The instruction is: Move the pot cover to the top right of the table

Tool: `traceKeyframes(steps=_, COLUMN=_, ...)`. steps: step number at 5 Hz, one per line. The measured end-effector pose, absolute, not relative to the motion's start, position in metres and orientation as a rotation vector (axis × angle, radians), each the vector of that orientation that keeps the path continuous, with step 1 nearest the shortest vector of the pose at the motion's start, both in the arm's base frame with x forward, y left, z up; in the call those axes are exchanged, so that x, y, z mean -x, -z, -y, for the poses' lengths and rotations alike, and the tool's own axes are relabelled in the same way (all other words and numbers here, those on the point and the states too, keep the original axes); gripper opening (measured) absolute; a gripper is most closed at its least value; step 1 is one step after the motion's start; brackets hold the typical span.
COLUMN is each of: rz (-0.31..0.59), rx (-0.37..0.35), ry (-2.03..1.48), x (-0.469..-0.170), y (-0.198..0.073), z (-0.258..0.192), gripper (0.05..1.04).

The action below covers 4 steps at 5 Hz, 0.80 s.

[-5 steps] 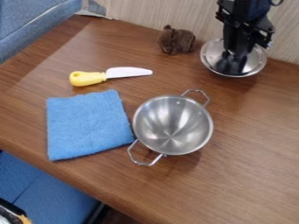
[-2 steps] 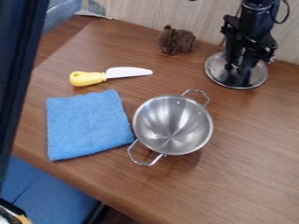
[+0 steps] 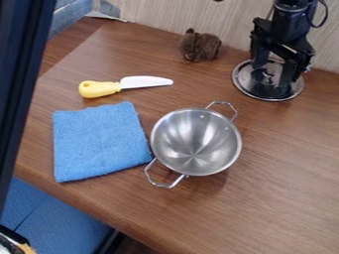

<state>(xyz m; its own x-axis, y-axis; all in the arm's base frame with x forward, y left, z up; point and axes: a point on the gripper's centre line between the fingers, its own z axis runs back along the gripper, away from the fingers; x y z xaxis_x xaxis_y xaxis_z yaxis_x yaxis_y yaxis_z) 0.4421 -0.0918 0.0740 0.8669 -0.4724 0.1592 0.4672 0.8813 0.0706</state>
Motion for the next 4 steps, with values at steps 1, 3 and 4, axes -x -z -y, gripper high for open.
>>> traceKeyframes(steps=1, rz=0.170, rx=-0.030, ry=0.491, x=-0.437, y=-0.075, z=0.091, gripper=1.007)
traceKeyframes(steps=3, rz=0.266, rx=-0.035, ry=0.486, x=-0.417, y=-0.125, z=0.086, gripper=1.001)
traceKeyframes(steps=4, rz=0.276, rx=-0.036, ry=0.486, x=-0.417, y=-0.129, z=0.086, gripper=1.001)
